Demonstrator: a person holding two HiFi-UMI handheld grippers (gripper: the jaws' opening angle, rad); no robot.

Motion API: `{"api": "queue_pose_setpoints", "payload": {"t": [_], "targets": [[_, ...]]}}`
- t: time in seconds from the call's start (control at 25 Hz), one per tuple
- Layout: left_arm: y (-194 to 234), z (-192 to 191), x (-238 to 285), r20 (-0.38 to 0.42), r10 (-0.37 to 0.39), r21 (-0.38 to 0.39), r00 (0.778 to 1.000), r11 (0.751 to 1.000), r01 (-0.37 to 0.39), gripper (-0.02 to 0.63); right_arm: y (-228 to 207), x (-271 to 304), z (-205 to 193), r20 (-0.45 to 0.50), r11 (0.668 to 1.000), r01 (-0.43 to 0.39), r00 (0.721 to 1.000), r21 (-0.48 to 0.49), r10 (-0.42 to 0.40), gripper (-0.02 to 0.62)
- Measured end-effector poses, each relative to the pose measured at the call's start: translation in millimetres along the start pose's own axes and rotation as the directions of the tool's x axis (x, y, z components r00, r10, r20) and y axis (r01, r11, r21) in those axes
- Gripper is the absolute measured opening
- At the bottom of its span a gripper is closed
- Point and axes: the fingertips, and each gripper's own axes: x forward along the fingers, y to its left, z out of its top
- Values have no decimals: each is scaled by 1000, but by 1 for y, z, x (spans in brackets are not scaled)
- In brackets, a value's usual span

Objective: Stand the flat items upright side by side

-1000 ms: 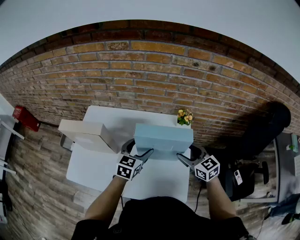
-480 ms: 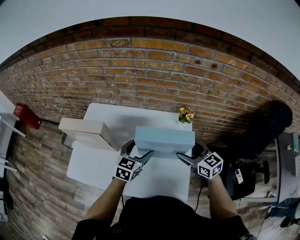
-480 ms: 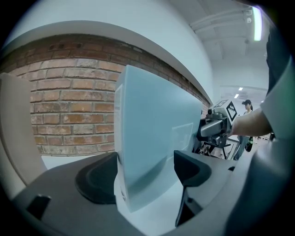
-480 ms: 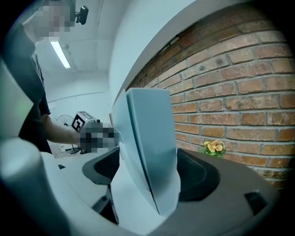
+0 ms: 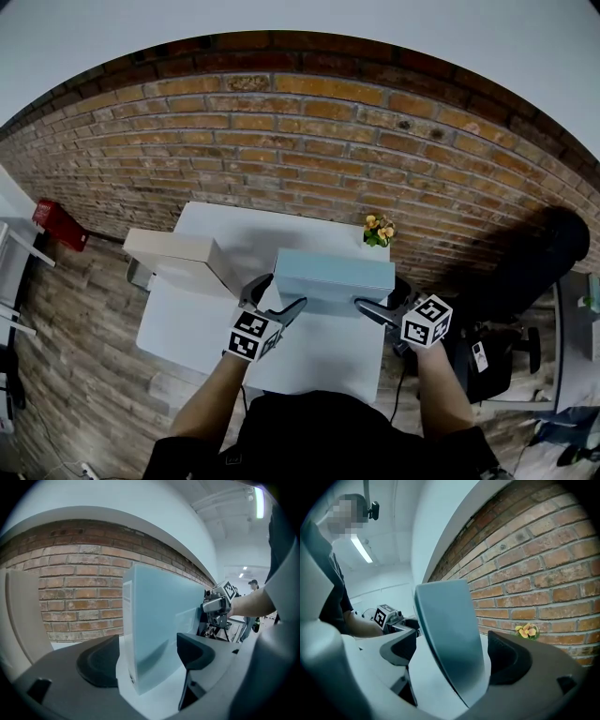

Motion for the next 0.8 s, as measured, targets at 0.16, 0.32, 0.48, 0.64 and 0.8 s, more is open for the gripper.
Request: {"api": "queue_pose_setpoints", "payload": {"t": [0.16,0.32,0.48,0.64,0.8], "targets": [[4,3,-6,13,27,-30,1000,999,-27,407,-1,8,6,-16,999,-42,999,-20,42,469],[2,6,-10,19,61,-44,998,997,-60,397,-2,16,7,-42,992,-128,991,-22,127,469],[-1,2,-13,15,108,-64,994,992,-107,393,2,27,4,-85,977,-212,974,-38,208,469],[-9,-8,-15,-8,159,-90,987,983,-159,390,4,30,4,-87,962,-258,964,-92,250,418],[-13,-16,-23,-20,209,-126,978,970,-210,385,3,27,4,-51,960,-240,971,-144,235,377]]}}
